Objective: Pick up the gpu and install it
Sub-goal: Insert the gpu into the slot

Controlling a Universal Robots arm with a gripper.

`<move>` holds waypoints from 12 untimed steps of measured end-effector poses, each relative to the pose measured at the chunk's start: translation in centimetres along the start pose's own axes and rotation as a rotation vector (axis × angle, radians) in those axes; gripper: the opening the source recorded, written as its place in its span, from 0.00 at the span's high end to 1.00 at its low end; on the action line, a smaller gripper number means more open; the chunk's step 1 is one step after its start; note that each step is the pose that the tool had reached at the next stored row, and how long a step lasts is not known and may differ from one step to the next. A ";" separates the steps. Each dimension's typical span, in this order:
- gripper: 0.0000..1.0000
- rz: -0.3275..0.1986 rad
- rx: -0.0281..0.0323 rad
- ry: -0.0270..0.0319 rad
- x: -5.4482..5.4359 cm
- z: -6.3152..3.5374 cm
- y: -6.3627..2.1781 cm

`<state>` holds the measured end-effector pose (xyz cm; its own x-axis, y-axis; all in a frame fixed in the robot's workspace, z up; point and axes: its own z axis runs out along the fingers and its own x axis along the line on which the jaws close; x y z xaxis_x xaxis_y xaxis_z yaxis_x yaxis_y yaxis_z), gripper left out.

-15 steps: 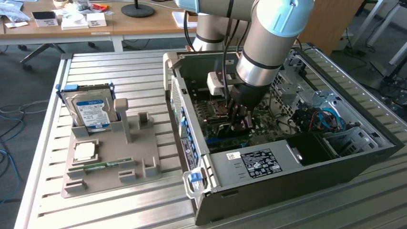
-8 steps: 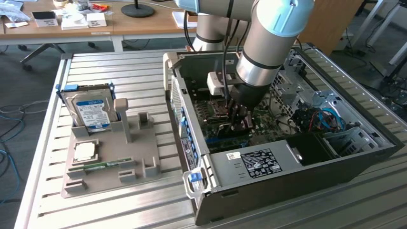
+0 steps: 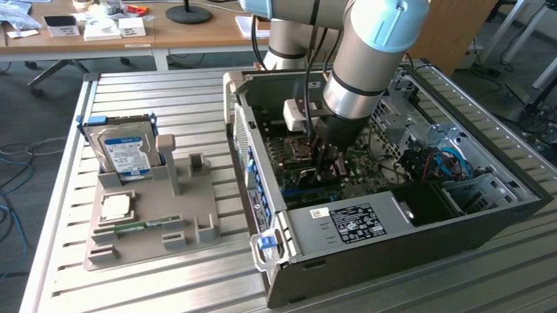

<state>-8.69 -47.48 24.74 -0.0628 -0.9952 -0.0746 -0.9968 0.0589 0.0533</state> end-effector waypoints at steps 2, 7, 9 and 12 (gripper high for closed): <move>0.60 0.000 -0.0001 0.0003 0.0 -0.01 0.00; 0.60 0.000 -0.0002 0.0008 0.0 -0.47 0.02; 0.60 0.000 -0.0001 0.0011 -0.1 -0.81 0.04; 0.60 0.000 0.0001 0.0011 -0.1 -0.92 0.05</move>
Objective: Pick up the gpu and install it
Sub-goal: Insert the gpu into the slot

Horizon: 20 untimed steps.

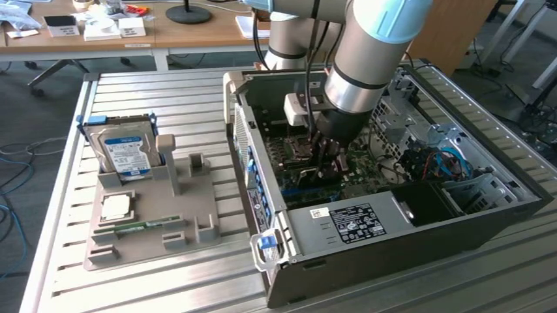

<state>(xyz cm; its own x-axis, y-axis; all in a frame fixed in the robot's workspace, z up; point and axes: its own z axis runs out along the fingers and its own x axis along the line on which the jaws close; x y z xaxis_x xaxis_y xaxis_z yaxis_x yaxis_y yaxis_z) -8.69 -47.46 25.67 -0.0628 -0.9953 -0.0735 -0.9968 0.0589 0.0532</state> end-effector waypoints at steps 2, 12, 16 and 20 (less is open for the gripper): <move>0.60 0.000 -0.0001 0.0003 0.0 -0.01 0.00; 0.60 0.000 -0.0001 0.0003 -0.1 -0.01 0.01; 0.60 0.000 -0.0001 0.0003 -0.1 0.00 0.01; 0.60 0.000 -0.0001 0.0003 -0.1 0.00 0.01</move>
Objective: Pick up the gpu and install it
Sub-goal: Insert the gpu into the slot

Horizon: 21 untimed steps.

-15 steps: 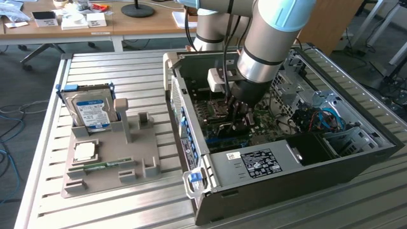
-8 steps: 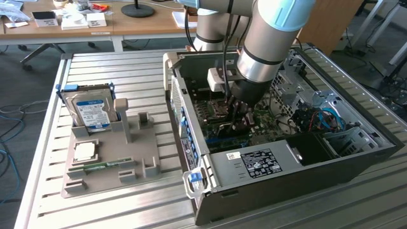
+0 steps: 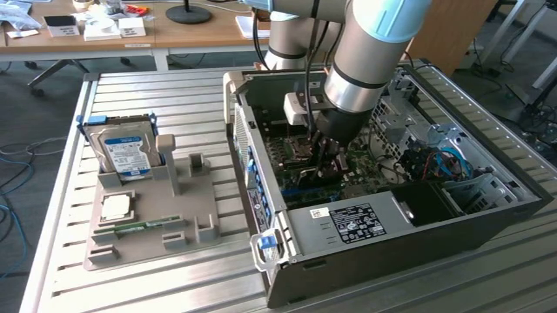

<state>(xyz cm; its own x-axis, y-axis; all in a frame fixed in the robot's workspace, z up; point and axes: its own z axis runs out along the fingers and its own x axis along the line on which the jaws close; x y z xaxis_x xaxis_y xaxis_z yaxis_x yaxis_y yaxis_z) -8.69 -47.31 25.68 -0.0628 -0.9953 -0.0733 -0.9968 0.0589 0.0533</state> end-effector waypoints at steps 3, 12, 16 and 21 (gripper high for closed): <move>0.60 0.000 0.0000 0.0000 0.0 0.00 0.00; 0.74 0.000 0.0000 0.0000 0.0 0.00 0.00; 0.74 0.000 0.0000 0.0000 0.0 0.00 0.00; 0.74 0.000 0.0000 0.0000 0.0 0.00 0.00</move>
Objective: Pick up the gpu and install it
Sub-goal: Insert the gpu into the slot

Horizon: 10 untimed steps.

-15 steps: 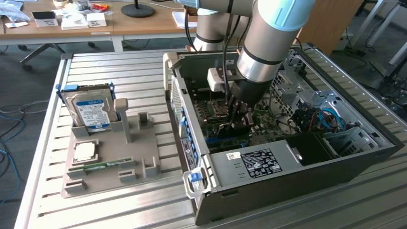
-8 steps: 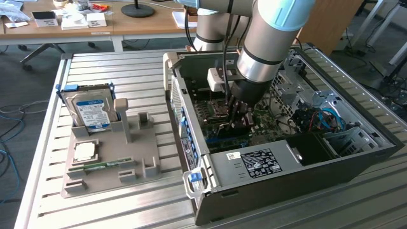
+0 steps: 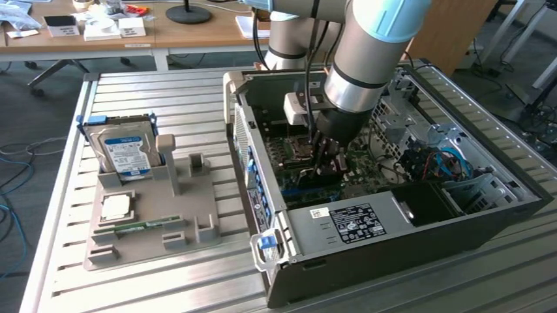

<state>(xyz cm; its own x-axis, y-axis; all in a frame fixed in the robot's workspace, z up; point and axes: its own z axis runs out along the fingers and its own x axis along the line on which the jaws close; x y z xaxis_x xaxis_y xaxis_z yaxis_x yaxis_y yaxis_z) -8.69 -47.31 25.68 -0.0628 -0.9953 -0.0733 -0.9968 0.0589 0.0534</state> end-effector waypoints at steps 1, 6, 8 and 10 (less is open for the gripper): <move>0.74 0.000 0.0000 0.0000 0.0 0.00 0.00; 0.74 0.000 0.0000 0.0001 -0.3 0.02 0.02; 0.74 0.000 -0.0001 0.0001 -0.3 0.02 0.02; 0.74 0.000 0.0001 0.0000 -0.3 0.02 0.02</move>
<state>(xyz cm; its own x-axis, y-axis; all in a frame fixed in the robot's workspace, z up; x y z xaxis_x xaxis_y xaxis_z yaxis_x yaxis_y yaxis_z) -8.68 -47.02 25.68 -0.0627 -0.9953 -0.0732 -0.9968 0.0589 0.0533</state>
